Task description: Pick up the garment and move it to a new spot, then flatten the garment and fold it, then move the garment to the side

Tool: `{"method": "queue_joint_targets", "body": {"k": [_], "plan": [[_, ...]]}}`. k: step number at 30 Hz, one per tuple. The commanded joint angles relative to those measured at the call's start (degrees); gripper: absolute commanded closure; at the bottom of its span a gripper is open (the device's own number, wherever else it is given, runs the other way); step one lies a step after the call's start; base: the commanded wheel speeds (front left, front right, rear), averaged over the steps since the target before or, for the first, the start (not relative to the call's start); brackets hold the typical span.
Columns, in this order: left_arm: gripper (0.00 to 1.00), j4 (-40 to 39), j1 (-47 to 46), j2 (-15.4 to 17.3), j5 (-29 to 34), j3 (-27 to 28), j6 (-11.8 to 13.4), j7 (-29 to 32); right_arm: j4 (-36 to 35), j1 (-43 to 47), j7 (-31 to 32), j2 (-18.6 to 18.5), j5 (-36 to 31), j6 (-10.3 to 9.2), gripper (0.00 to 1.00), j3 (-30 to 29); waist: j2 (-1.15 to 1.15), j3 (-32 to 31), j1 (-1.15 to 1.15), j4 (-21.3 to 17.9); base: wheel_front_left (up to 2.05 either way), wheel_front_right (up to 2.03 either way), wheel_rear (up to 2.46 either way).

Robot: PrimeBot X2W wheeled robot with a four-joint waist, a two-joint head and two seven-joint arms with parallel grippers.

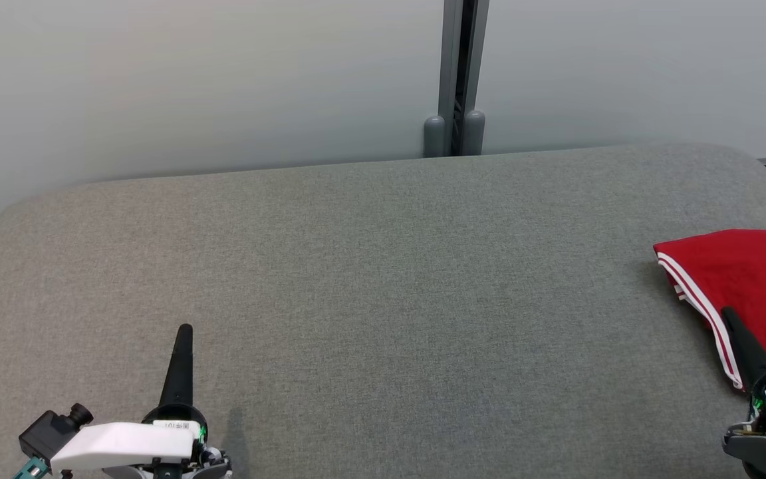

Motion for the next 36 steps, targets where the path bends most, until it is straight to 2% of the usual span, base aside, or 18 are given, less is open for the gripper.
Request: {"method": "queue_joint_targets", "body": {"k": [1,36], "plan": [[1.00,0.01,-1.46,-0.06,-1.15,0.41,-0.63,-0.24,0.25,-1.33,0.58,-0.51,1.36,0.01,1.00,-0.38,0.00,0.03,0.00,-0.01,0.00,0.00,0.00],[1.00,2.54,-3.66,-2.82,-13.94,1.36,-3.97,-1.10,5.12,-4.79,4.30,-0.65,15.52,0.00,1.00,-3.36,0.00,0.78,0.00,-0.23,0.00,0.00,0.00]]}}
